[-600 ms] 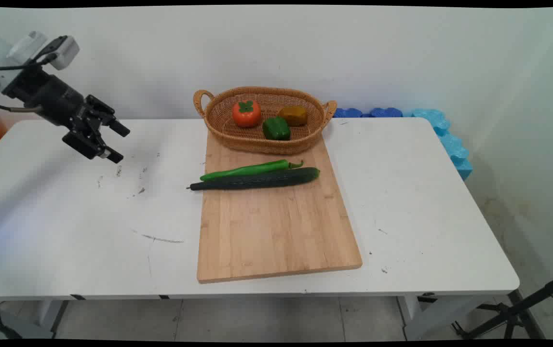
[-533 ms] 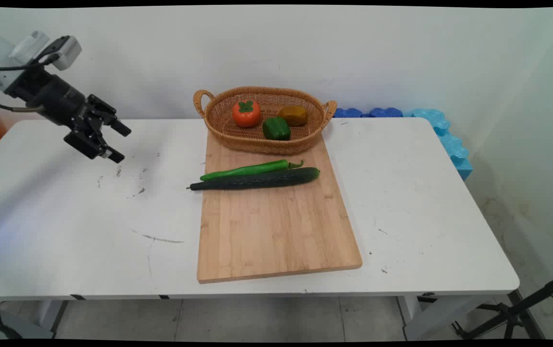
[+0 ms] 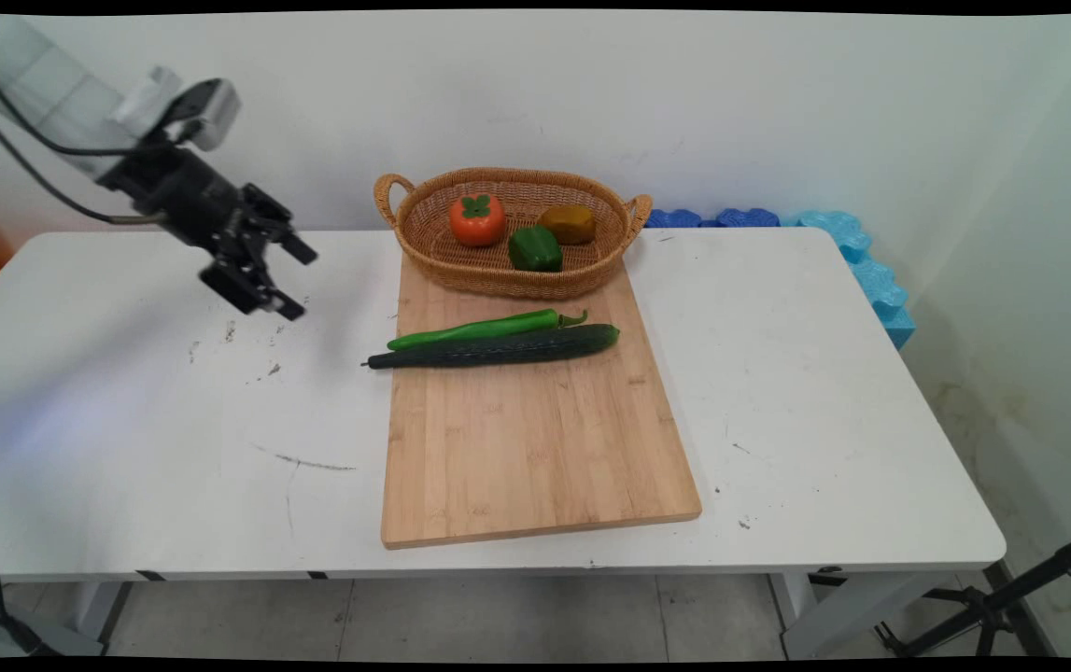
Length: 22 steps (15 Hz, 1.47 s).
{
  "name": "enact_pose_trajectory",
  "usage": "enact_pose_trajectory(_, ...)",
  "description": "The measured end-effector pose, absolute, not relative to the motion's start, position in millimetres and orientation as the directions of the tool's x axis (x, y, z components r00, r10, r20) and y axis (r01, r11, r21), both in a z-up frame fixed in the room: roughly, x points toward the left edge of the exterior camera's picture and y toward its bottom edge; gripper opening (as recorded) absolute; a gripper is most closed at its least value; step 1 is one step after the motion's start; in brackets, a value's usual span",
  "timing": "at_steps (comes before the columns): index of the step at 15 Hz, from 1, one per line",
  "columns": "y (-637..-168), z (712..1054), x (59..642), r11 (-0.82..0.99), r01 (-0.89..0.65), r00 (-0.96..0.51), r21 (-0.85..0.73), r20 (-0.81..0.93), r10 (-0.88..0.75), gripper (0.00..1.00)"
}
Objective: Pick up the cucumber from the cutting board
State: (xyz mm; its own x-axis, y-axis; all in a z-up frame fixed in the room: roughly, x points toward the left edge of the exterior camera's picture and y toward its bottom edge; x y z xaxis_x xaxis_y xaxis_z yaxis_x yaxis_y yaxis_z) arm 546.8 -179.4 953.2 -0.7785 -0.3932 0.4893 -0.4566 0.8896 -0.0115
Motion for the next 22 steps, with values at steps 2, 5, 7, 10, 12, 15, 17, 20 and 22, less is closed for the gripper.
enact_pose_trajectory(2, -185.1, 948.9, 528.3, 0.898, -0.438, -0.79, -0.024, 0.487, -0.372, 1.0)
enact_pose_trajectory(5, -194.5, 939.5, 498.4, 0.91, -0.412, -0.807, -0.045, 0.482, -0.341, 1.0)
enact_pose_trajectory(7, -202.5, 929.0, 472.5, 0.917, -0.394, -0.818, -0.061, 0.478, -0.319, 1.0)
enact_pose_trajectory(10, -216.1, 912.5, 436.2, 0.925, -0.371, -0.83, -0.085, 0.476, -0.289, 1.0)
enact_pose_trajectory(12, -223.9, 903.6, 419.0, 0.927, -0.361, -0.836, -0.097, 0.475, -0.275, 1.0)
enact_pose_trajectory(15, -241.1, 884.5, 387.1, 0.93, -0.346, -0.842, -0.119, 0.476, -0.253, 1.0)
enact_pose_trajectory(17, -253.4, 872.4, 367.6, 0.931, -0.343, -0.844, -0.128, 0.478, -0.245, 1.0)
enact_pose_trajectory(20, -268.6, 857.8, 343.9, 0.93, -0.342, -0.842, -0.135, 0.484, -0.24, 1.0)
enact_pose_trajectory(22, -279.4, 847.8, 328.3, 0.929, -0.344, -0.84, -0.139, 0.487, -0.238, 1.0)
